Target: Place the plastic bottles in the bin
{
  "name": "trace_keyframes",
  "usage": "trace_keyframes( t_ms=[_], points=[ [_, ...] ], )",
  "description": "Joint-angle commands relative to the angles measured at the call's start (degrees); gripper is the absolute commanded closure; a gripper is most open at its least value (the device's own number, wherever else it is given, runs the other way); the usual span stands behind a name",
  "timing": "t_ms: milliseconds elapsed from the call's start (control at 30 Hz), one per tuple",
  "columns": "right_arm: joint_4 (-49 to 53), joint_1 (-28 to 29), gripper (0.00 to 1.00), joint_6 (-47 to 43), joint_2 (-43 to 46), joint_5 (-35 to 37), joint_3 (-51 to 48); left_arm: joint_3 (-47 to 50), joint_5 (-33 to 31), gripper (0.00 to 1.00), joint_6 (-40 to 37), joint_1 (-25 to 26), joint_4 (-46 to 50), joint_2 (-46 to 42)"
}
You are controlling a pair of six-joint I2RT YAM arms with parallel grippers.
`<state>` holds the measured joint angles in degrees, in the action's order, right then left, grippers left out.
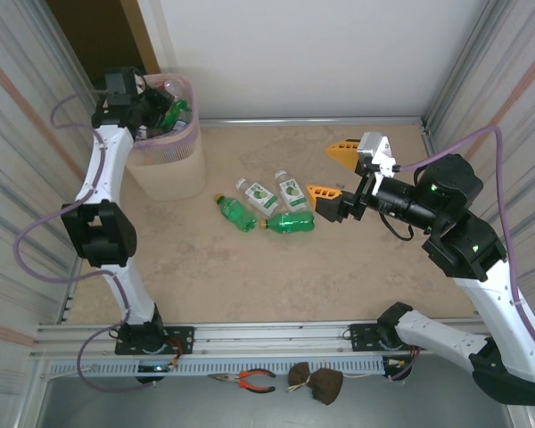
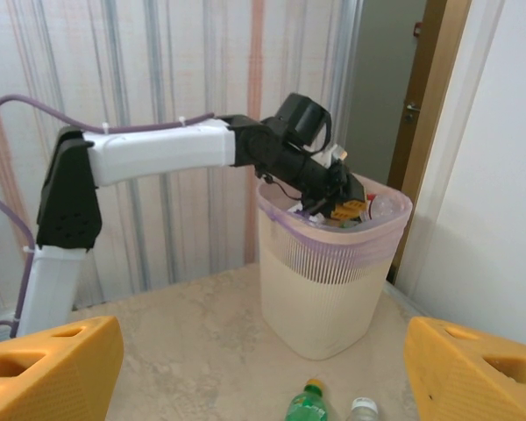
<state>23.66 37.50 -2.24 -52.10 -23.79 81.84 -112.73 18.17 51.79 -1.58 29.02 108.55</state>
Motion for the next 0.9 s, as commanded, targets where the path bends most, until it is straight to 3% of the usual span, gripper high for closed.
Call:
trace_keyframes(
  t_ms=[0, 500, 867],
  points=[
    [-1.42, 0.19, 0.17, -1.07, 0.42, 0.31, -0.37, 0.07, 1.82, 0.77, -4.46, 0.58, 1.89, -4.8],
    [3.0, -1.29, 0.17, -3.95, -2.9, 2.79, -2.57, 2.63, 6.42, 0.66, -30.75, 7.4, 6.62, -16.16],
    [11.68, -7.23, 0.18, -15.5, -10.91, -0.88, -6.19, 9.17, 4.53, 0.62, -37.2, 13.59, 13.11, -22.94]
  ],
)
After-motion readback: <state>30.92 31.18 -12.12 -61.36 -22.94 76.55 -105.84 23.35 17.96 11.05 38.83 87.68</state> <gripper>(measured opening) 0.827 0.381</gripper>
